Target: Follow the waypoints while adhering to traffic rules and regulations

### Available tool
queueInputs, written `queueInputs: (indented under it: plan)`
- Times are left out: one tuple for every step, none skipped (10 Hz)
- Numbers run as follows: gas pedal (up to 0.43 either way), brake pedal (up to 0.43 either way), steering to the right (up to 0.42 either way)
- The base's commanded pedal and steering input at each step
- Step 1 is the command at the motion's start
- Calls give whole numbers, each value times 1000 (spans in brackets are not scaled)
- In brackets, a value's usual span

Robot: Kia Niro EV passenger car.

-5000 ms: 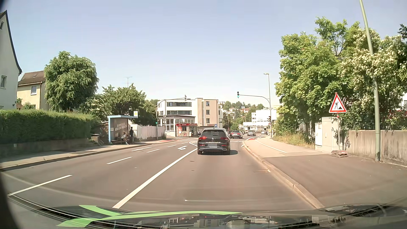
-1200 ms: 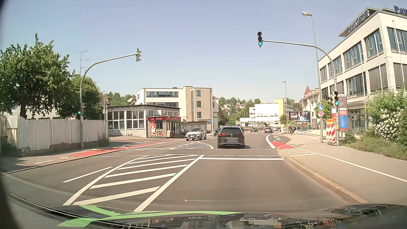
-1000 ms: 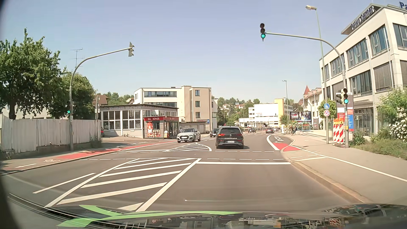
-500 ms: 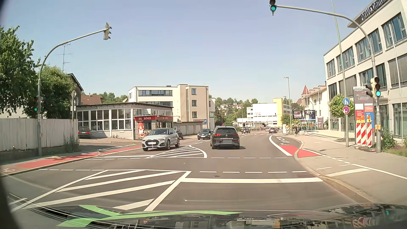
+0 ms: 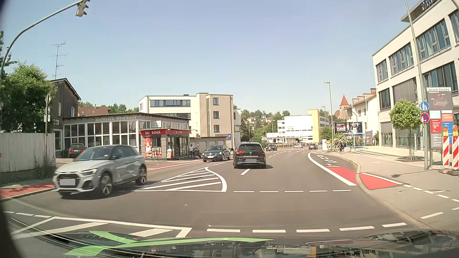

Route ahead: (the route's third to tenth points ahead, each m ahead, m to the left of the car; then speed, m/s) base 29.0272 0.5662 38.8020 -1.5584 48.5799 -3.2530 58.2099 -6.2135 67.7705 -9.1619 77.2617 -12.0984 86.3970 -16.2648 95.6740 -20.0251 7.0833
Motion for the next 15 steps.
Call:
queueInputs:
  plan:
    - [0,0,-10]
    - [0,0,-12]
    - [0,0,-15]
    - [0,0,-16]
    - [0,0,-16]
    - [0,0,-16]
    - [0,0,-16]
    - [0,0,-16]
    - [0,24,-16]
    - [0,61,-14]
    - [0,67,-12]
    - [0,73,-10]
    - [0,73,-7]
    - [0,73,-6]
    - [0,79,-4]
